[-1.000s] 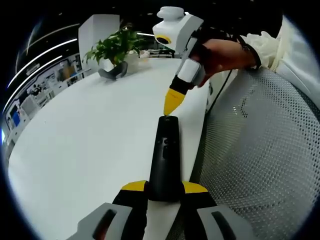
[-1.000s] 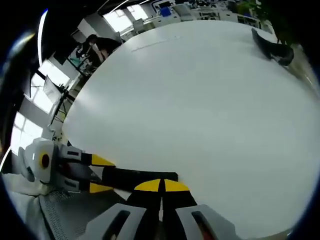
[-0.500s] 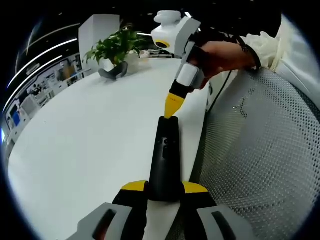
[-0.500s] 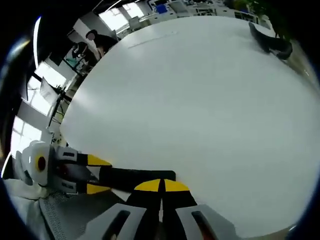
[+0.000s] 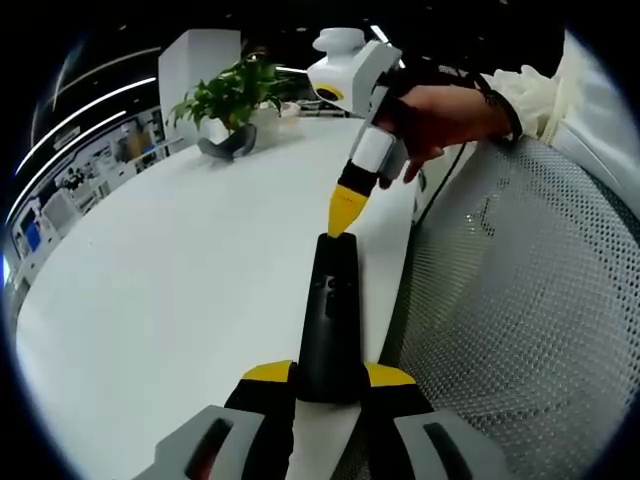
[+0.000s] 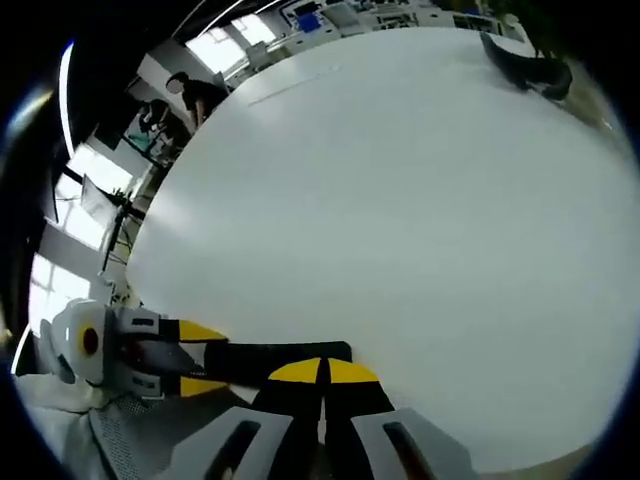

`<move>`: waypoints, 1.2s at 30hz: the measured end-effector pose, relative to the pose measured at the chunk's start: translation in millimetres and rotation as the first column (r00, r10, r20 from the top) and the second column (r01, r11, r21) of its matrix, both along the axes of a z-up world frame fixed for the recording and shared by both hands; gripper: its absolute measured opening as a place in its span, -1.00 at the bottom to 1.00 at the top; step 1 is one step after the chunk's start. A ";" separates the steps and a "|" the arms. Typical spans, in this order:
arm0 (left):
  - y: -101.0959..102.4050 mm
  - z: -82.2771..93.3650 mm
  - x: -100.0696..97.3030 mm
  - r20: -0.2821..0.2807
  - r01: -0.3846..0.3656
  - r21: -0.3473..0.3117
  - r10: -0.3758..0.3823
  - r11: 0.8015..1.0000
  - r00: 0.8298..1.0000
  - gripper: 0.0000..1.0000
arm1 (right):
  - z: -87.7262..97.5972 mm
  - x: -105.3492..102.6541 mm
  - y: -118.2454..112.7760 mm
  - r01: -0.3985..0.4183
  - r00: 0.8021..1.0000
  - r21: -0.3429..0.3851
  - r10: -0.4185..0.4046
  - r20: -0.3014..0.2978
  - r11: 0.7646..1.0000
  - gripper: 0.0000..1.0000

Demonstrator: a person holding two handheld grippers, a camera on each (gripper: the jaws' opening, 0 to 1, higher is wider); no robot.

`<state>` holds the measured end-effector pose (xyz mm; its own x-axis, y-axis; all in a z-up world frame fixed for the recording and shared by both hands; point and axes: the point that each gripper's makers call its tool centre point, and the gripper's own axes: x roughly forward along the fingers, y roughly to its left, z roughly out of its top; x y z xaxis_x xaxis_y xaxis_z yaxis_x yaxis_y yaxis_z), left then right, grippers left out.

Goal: Press the specified remote control buttons in sequence, fully releasing each button before pressing the next.

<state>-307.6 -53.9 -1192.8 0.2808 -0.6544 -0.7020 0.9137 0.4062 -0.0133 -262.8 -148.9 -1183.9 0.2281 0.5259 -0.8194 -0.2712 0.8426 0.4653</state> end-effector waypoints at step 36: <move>0.1 0.6 -0.3 0.006 0.007 -0.004 -0.007 1.000 1.000 -0.51 | 1.0 -6.9 11.4 -0.105 0.994 -0.031 0.106 0.016 0.994 -1.00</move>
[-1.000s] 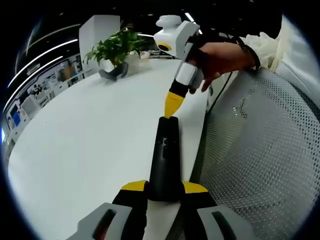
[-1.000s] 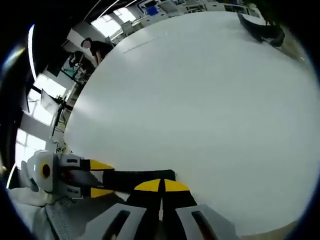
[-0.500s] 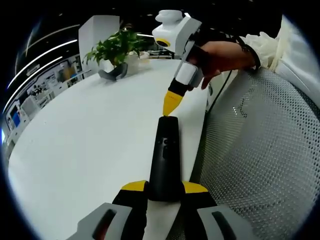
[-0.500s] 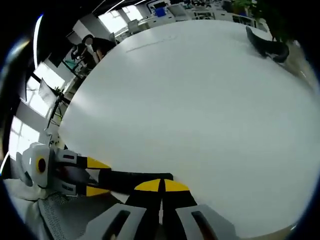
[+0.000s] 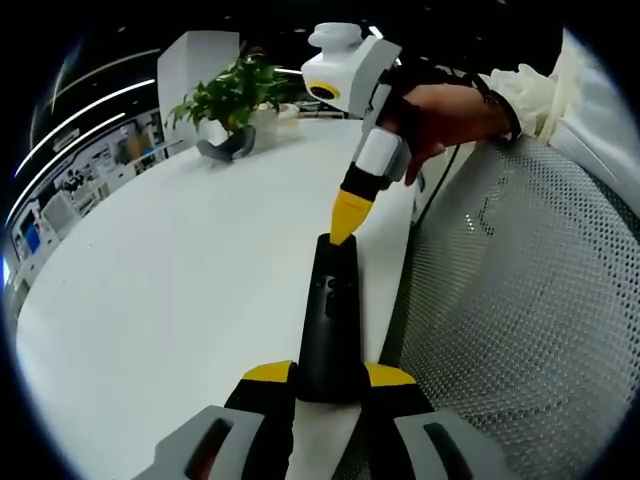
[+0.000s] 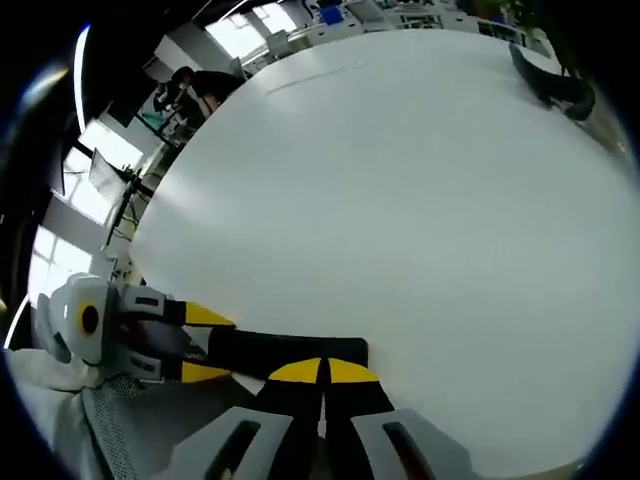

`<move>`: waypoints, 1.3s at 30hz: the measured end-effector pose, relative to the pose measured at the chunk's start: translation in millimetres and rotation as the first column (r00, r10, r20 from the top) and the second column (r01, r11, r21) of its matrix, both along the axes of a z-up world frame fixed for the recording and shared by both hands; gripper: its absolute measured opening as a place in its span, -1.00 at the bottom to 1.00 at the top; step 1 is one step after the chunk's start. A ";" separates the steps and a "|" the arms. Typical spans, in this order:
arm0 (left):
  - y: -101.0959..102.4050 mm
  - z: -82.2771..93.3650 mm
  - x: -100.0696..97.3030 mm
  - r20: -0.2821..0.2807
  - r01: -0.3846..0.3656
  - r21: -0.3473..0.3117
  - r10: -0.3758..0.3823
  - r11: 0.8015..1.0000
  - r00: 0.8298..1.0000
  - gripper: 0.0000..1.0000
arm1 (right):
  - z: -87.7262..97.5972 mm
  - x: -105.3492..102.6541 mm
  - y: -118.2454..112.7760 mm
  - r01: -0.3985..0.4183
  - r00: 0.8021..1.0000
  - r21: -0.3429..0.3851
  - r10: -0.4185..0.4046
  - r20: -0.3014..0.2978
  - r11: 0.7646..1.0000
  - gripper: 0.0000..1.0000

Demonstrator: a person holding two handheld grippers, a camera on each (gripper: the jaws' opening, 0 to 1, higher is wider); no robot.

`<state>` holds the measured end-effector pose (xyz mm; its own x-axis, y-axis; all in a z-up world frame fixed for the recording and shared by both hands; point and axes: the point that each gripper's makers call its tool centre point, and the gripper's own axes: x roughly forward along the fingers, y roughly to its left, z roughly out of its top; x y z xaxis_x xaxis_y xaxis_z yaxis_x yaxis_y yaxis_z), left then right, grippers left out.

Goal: Press the specified remote control buttons in sequence, fully releasing each button before pressing the next.

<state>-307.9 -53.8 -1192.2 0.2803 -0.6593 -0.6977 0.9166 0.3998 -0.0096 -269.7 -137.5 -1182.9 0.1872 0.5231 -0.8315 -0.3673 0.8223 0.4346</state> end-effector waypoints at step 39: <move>-2.2 0.1 -0.3 0.004 0.012 -0.006 -0.012 1.000 1.000 -0.51 | 0.5 -0.1 1.1 -0.010 1.000 -0.008 0.010 0.002 1.000 -1.00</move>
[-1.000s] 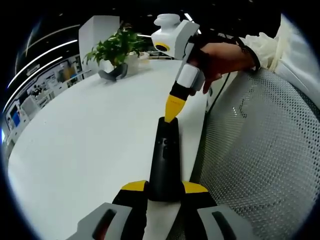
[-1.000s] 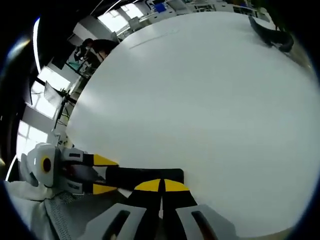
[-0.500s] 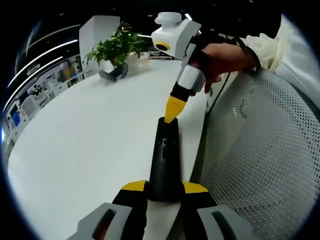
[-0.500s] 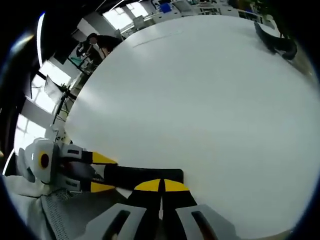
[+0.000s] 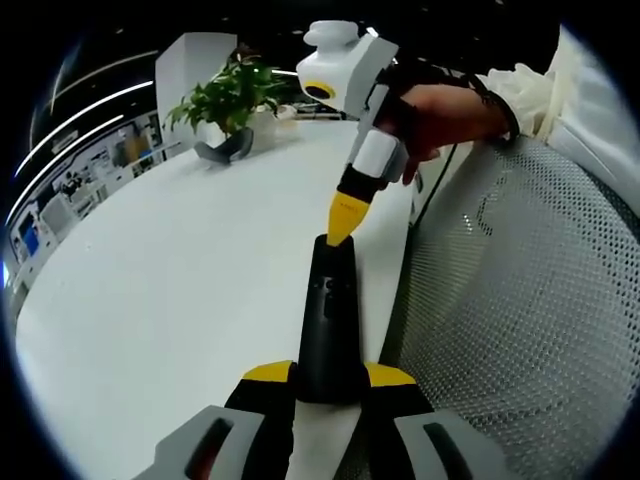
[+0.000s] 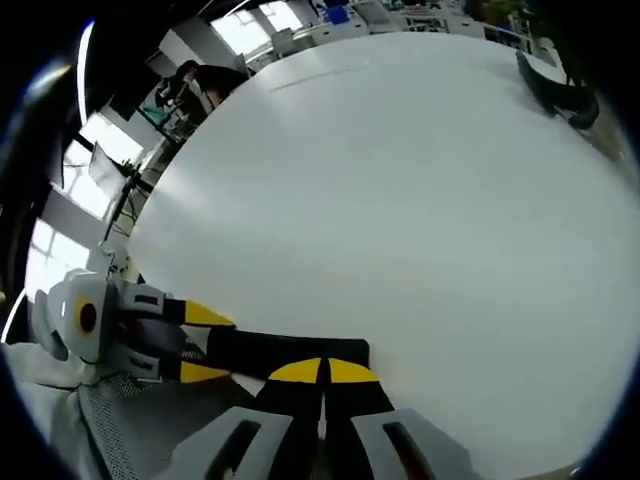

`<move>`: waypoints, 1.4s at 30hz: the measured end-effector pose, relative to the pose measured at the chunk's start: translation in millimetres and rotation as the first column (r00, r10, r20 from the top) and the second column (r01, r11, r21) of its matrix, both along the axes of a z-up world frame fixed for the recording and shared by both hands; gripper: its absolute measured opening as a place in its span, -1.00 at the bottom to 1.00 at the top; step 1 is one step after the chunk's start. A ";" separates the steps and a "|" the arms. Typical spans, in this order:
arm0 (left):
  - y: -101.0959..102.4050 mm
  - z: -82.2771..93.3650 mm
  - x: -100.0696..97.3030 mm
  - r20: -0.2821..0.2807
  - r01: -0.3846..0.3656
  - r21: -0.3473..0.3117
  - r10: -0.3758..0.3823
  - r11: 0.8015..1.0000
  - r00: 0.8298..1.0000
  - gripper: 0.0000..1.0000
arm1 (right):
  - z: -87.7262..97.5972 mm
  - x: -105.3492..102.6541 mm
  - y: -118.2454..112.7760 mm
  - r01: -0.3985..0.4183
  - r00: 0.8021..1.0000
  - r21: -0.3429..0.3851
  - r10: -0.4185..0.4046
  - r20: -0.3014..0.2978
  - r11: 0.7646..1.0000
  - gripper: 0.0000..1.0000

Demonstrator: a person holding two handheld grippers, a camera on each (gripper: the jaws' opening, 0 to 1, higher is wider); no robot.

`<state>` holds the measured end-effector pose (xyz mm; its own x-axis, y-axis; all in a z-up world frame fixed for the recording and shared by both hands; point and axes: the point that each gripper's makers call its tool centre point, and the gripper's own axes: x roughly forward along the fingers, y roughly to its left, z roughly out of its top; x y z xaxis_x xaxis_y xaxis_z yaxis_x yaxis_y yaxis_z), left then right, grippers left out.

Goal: Press the specified remote control buttons in sequence, fully releasing each button before pressing the next.

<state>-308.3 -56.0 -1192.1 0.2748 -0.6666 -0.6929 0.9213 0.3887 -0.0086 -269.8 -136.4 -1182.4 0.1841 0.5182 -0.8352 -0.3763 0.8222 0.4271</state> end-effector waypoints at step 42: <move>-3.7 -0.2 -0.5 0.002 0.017 -0.014 -0.017 1.000 1.000 -0.51 | -0.4 -6.7 8.1 -0.084 0.996 -0.028 0.084 0.013 0.996 -1.00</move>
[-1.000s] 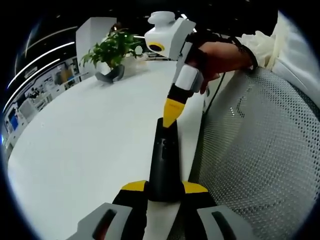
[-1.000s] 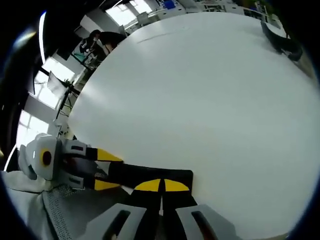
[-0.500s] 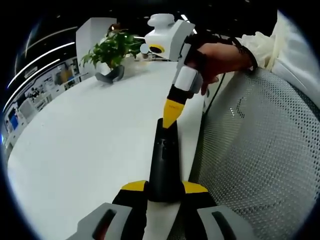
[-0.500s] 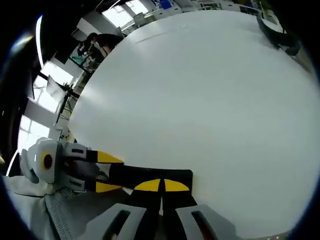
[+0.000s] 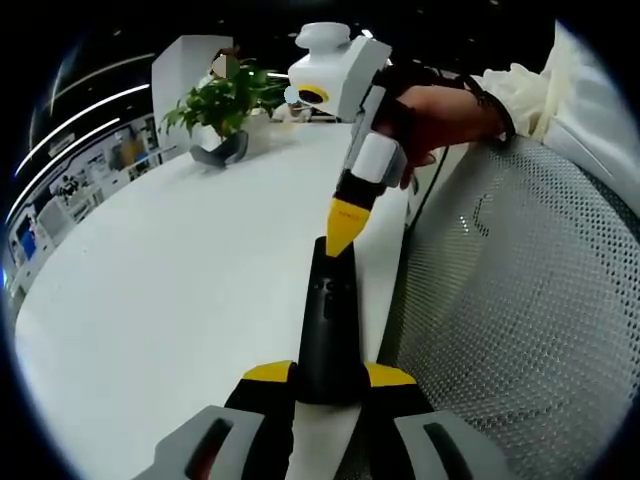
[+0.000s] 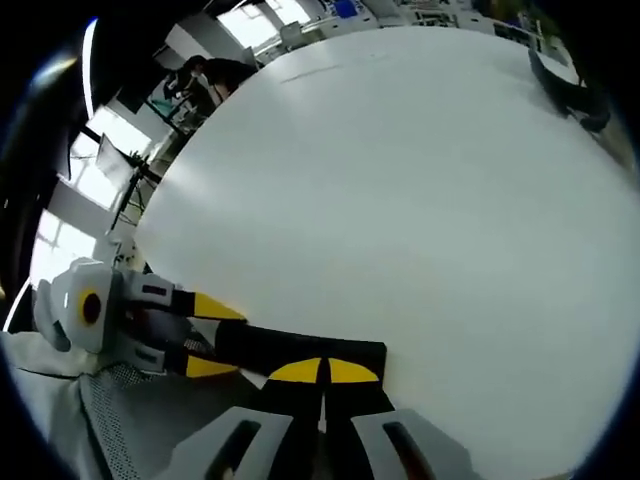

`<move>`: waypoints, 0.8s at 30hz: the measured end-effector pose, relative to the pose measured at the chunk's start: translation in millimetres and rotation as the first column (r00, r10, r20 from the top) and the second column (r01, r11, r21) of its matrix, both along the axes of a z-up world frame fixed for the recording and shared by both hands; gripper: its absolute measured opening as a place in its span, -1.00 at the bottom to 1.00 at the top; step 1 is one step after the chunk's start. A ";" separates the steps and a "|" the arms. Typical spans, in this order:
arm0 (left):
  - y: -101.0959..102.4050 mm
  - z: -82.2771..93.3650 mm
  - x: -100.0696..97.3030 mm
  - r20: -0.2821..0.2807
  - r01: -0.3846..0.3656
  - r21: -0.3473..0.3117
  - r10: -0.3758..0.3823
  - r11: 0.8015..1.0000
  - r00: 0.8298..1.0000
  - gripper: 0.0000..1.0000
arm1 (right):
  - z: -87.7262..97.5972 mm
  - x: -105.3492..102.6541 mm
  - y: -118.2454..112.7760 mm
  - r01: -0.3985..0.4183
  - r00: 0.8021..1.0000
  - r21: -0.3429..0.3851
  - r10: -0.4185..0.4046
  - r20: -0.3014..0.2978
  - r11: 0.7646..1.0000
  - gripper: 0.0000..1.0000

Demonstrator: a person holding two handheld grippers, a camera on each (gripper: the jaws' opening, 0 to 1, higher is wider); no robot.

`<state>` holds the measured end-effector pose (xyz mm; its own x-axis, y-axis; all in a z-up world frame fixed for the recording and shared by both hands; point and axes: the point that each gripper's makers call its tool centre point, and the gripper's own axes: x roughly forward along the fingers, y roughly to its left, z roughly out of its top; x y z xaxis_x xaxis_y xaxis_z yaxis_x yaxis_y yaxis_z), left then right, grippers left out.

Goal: Press the specified remote control buttons in sequence, fully releasing each button before pressing the next.

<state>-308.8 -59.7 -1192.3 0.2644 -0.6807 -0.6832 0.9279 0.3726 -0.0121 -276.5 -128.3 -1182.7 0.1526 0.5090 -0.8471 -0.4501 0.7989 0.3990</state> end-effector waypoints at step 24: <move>-4.9 1.1 -4.2 0.003 0.019 -0.006 -0.019 1.000 1.000 -0.51 | 0.6 -0.1 7.4 -0.053 0.998 0.012 0.052 0.041 0.999 -1.00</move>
<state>-313.0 -64.5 -1191.2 0.2539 -0.6894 -0.6784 0.9347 0.3551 -0.0110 -276.6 -120.9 -1182.1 0.1597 0.5284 -0.8338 -0.5075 0.7684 0.3898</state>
